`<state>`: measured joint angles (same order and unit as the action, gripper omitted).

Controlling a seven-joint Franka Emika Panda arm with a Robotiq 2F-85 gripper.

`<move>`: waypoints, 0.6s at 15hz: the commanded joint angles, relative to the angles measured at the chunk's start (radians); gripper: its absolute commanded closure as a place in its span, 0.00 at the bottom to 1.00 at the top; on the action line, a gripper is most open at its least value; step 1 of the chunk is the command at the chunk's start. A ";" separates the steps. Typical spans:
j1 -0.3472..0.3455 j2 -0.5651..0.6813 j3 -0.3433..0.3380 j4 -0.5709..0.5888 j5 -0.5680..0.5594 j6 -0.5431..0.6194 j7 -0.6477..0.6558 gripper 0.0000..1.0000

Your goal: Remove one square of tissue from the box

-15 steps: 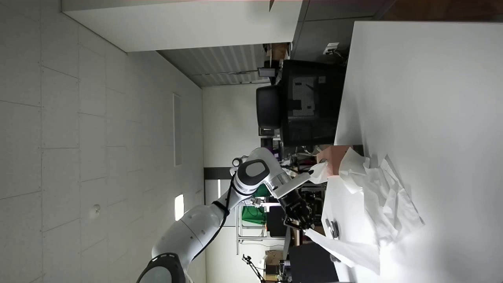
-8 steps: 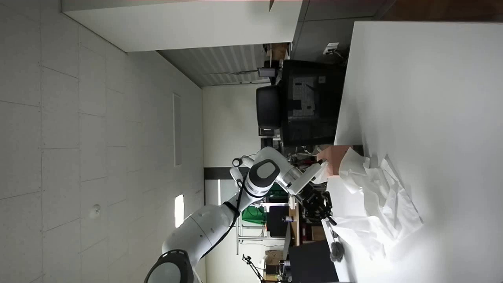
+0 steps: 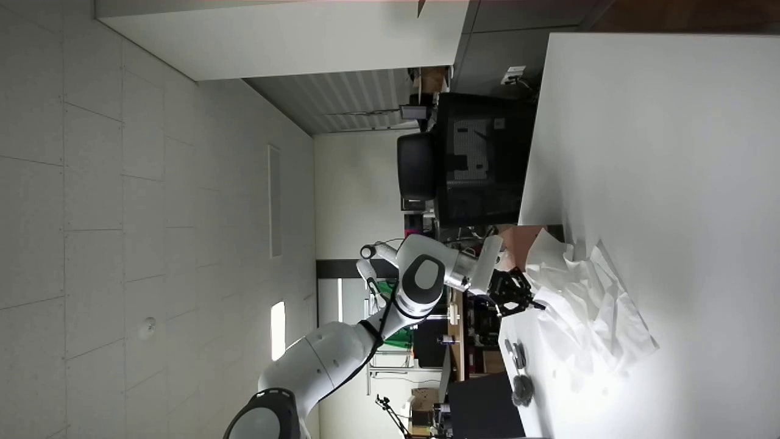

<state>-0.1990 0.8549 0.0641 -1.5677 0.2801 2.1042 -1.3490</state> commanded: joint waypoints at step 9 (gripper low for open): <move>-0.011 -0.214 0.075 -0.247 -0.011 0.278 0.035 0.13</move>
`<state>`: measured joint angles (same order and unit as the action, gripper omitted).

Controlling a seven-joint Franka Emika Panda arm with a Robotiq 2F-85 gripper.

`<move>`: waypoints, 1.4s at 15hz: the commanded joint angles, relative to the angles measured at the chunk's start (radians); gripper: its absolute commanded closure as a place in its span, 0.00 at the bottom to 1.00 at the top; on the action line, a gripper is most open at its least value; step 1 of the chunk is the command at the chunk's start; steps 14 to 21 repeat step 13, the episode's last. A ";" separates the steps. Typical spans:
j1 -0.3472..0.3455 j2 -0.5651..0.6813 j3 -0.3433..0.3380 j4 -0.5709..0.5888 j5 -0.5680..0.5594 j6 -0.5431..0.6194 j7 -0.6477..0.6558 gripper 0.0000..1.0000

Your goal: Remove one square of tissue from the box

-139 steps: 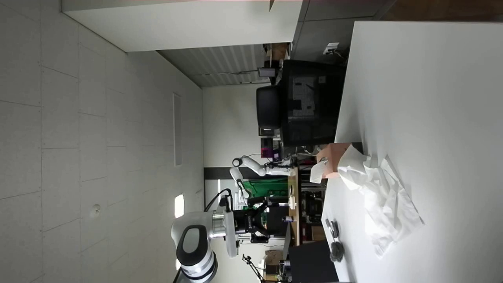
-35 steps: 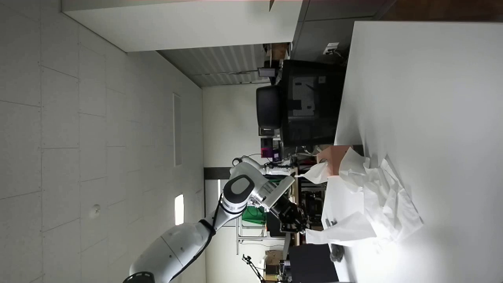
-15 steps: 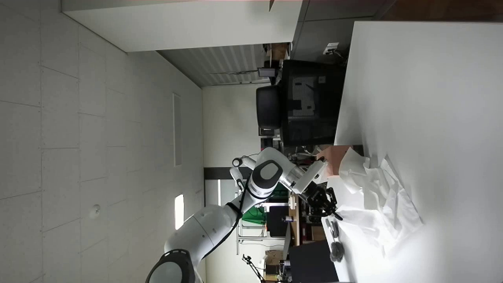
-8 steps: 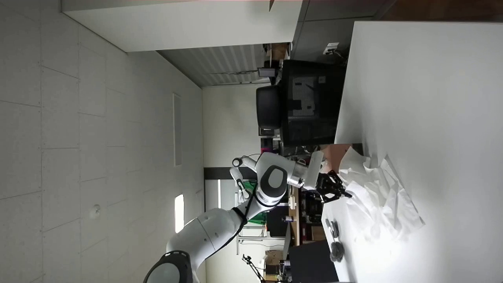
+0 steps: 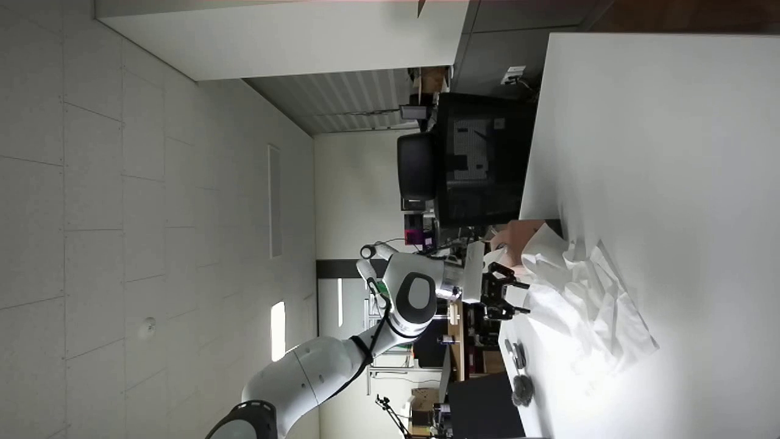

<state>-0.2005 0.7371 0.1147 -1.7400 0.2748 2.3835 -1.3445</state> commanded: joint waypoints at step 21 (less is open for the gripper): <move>0.037 -0.268 0.025 -0.169 -0.042 0.027 0.015 0.00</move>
